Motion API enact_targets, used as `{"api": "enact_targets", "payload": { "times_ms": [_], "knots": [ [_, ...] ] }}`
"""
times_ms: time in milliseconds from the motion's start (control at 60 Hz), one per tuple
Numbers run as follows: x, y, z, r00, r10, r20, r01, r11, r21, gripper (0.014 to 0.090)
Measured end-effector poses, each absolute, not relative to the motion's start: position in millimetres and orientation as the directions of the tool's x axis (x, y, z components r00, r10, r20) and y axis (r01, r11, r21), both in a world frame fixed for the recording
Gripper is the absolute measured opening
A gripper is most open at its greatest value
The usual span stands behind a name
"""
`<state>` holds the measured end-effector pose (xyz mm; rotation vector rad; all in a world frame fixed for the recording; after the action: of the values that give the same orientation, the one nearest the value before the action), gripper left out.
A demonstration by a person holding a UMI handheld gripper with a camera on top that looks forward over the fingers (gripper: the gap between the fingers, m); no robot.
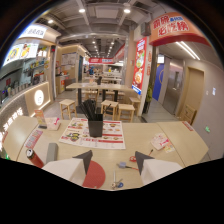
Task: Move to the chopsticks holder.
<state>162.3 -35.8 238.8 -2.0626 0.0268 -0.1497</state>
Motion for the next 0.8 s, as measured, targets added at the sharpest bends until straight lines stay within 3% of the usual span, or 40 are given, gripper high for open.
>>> {"api": "enact_targets", "payload": {
  "times_ms": [183, 800],
  "knots": [
    [113.8, -83.9, 252.1, 0.989, -0.113, 0.098, 0.034, -0.467, -0.883, 0.0847],
    [24.0, -38.0, 247.5, 0.992, -0.092, 0.082, 0.035, -0.428, -0.903, 0.0846]
  ]
}}
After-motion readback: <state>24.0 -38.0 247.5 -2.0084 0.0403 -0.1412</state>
